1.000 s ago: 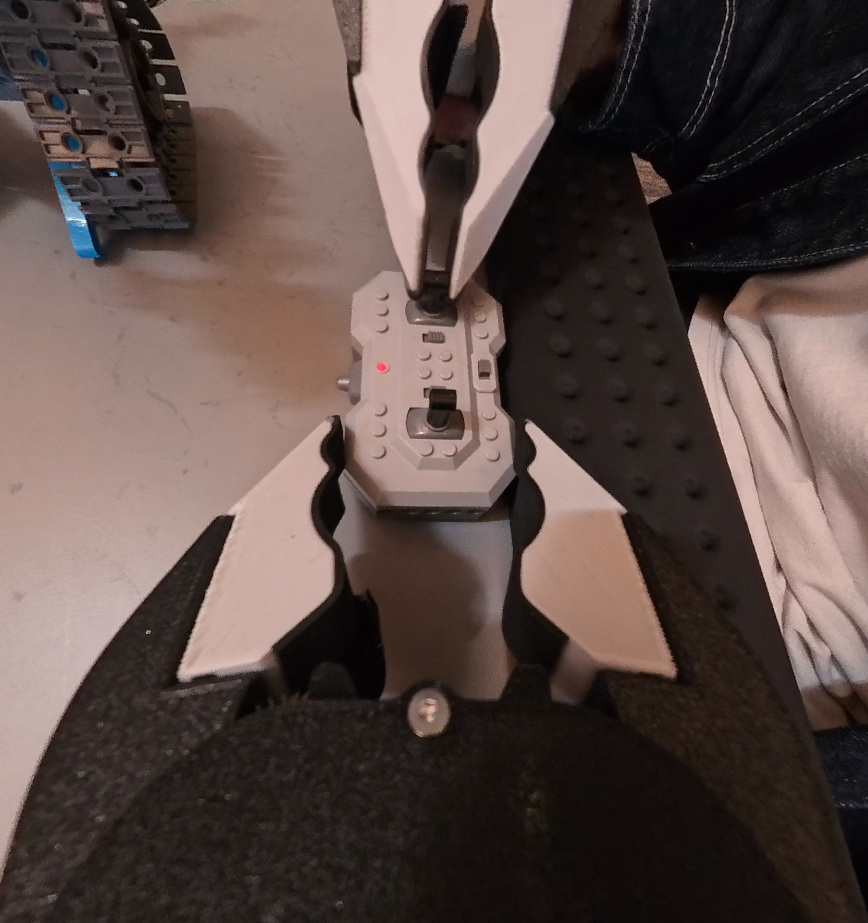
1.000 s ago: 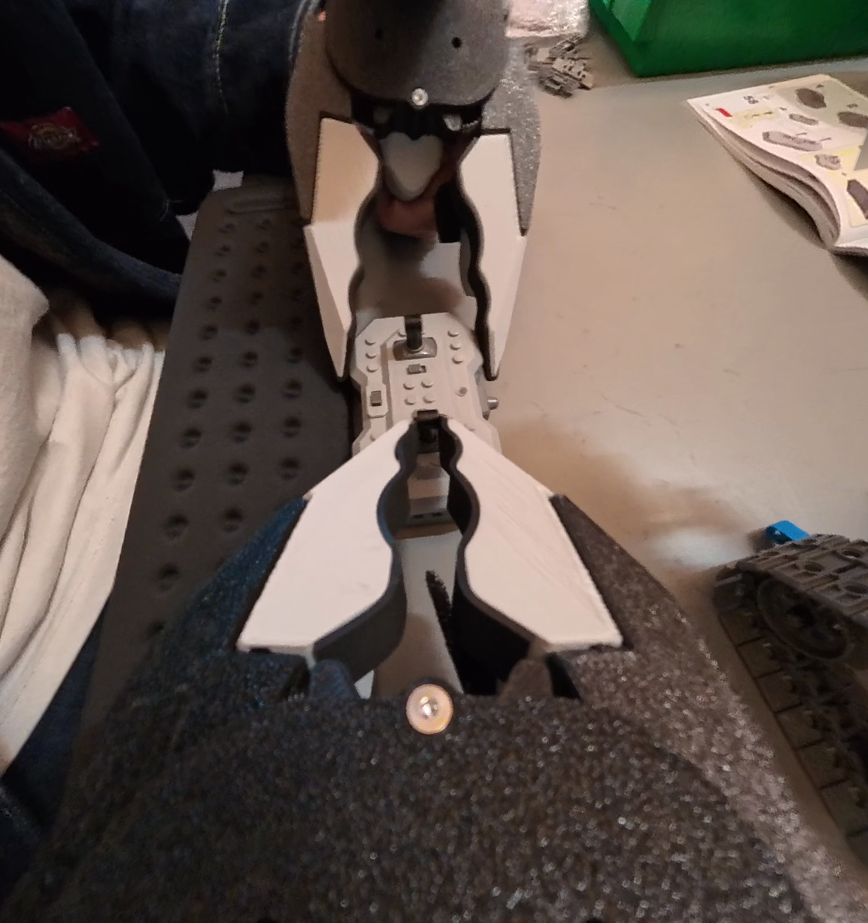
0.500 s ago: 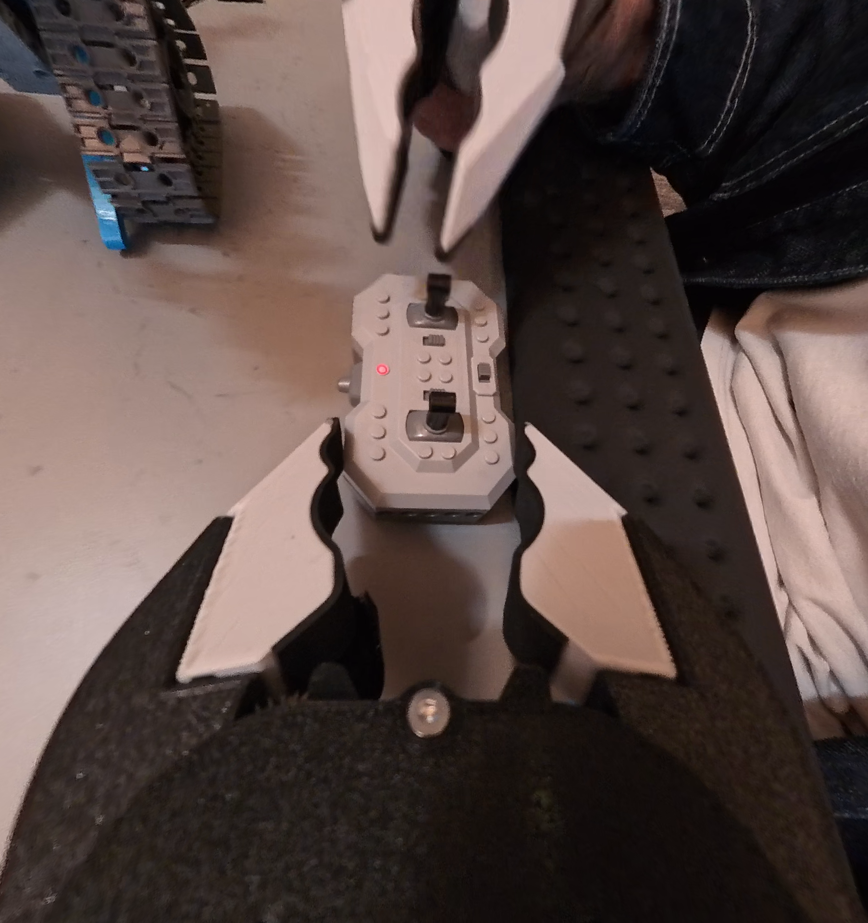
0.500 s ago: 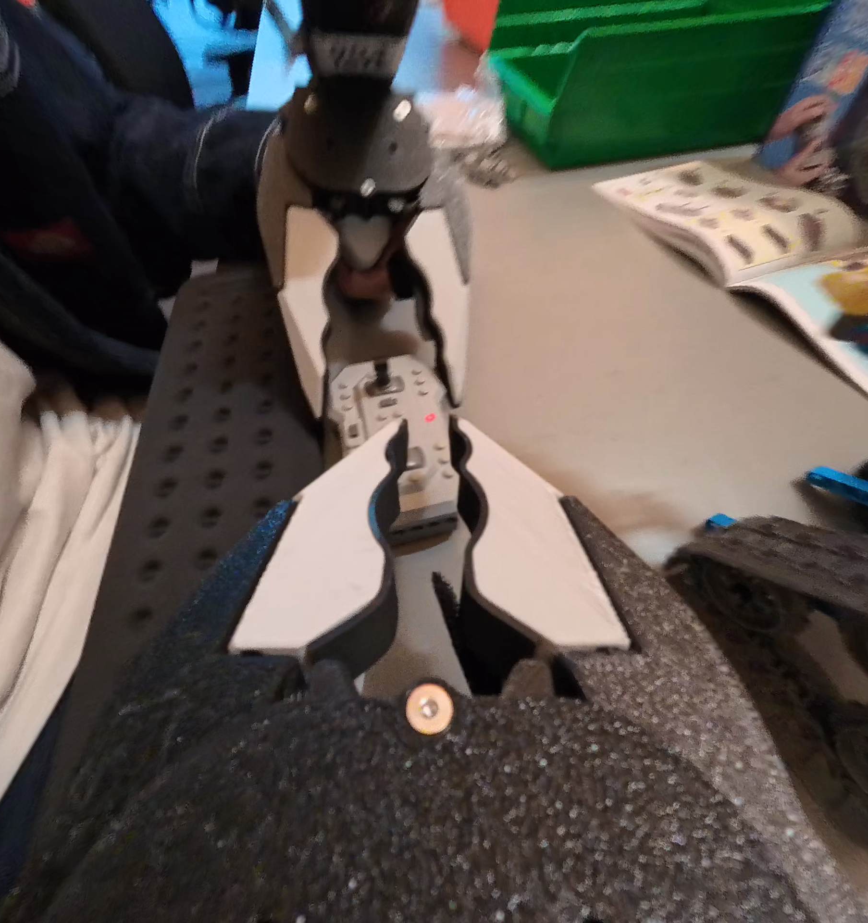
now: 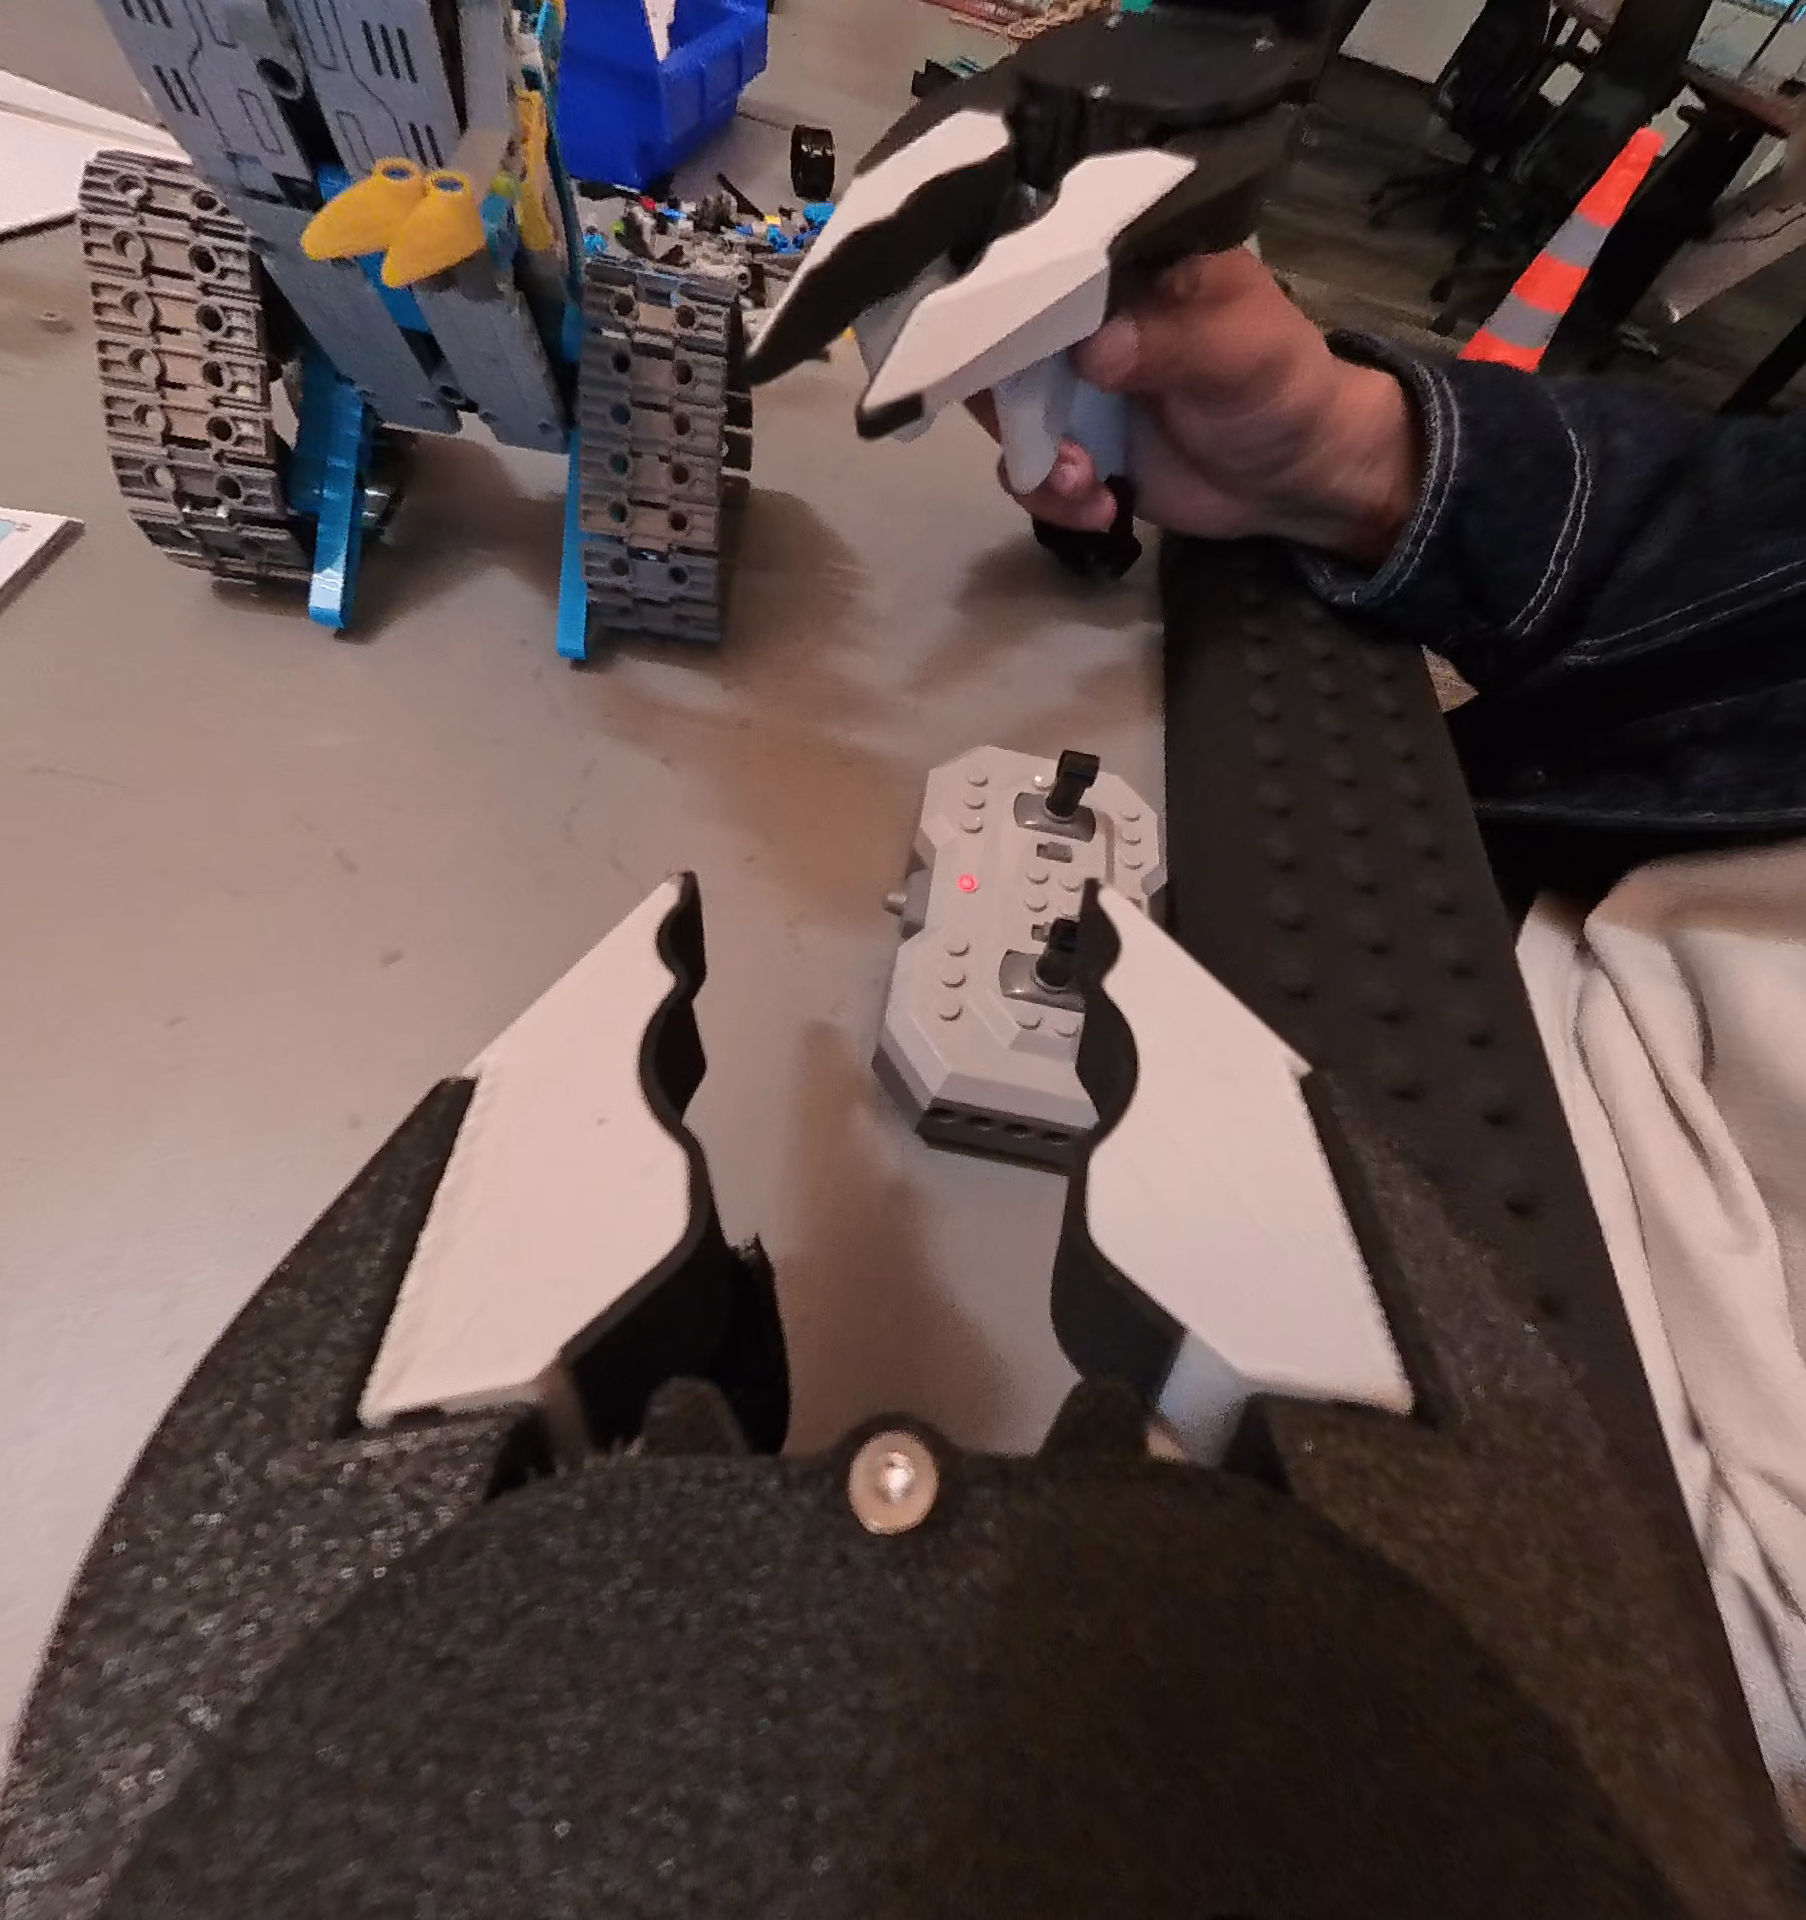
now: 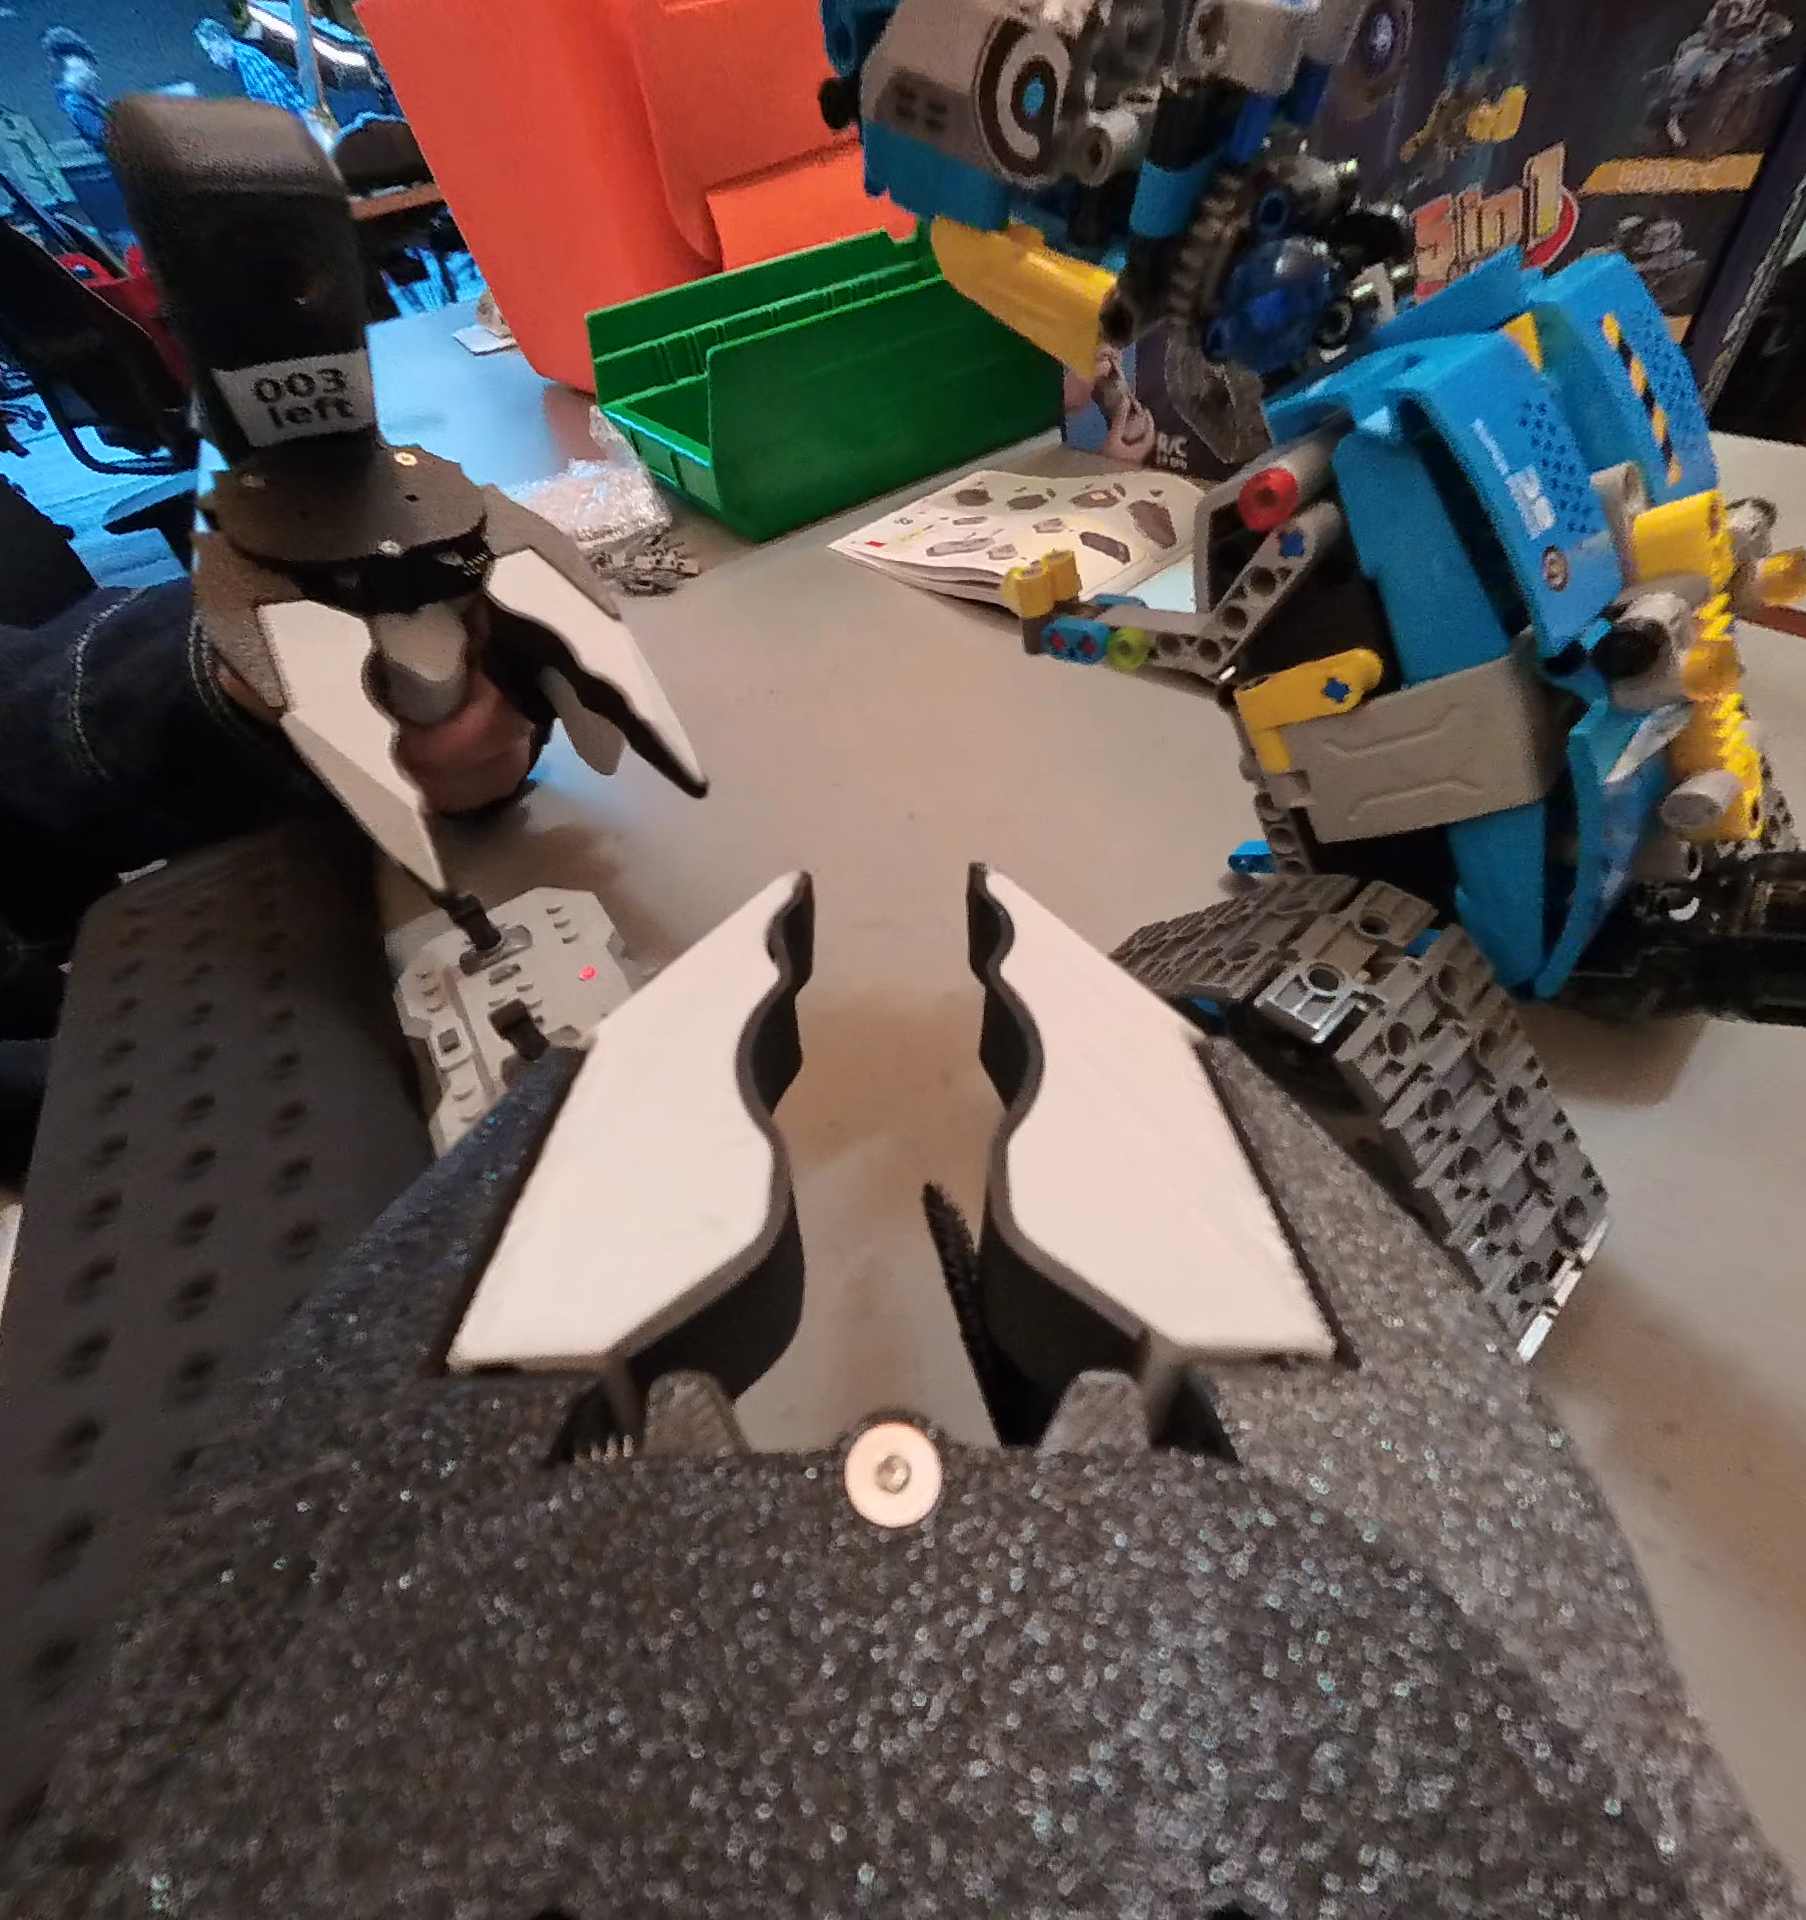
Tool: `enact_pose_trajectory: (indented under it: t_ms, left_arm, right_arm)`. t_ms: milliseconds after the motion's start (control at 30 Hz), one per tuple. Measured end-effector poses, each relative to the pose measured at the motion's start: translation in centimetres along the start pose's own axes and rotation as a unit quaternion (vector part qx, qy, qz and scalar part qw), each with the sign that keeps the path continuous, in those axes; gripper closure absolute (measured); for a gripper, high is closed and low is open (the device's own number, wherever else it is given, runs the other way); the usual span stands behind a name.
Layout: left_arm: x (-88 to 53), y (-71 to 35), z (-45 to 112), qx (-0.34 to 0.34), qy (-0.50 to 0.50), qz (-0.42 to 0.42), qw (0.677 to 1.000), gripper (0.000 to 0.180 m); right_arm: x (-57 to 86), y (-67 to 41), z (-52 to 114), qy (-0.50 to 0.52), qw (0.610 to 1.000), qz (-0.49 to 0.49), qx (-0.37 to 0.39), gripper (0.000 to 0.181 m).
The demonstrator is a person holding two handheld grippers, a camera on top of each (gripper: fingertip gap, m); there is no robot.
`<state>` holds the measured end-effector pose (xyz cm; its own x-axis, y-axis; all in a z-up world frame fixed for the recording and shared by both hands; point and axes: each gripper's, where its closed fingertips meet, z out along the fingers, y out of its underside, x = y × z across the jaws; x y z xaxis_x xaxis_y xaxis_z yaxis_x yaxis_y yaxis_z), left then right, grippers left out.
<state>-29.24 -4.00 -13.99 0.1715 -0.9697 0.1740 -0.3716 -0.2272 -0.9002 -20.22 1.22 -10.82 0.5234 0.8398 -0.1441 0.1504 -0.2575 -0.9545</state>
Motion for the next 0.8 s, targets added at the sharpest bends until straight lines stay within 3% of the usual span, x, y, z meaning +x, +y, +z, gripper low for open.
enact_pose_trajectory:
  t_ms: [567, 700, 800]
  left_arm:
    - [-0.3, 0.1, -0.4, -0.006, -0.032, 0.022, 0.999, 0.111]
    - [-3.2, -0.9, -2.3, 0.029, -0.066, -0.063, 0.995, 0.117]
    - [-8.1, -1.3, -4.6, 0.014, -0.128, -0.131, 0.983, 0.117]
  right_arm:
    - [1.2, 0.7, -0.2, 0.032, 0.999, 0.021, -0.01, 0.157]
    - [2.2, 0.1, -1.1, 0.077, 0.997, 0.022, 0.01, 0.151]
    - [4.3, -0.3, -2.9, 0.143, 0.99, 0.007, 0.016, 0.15]
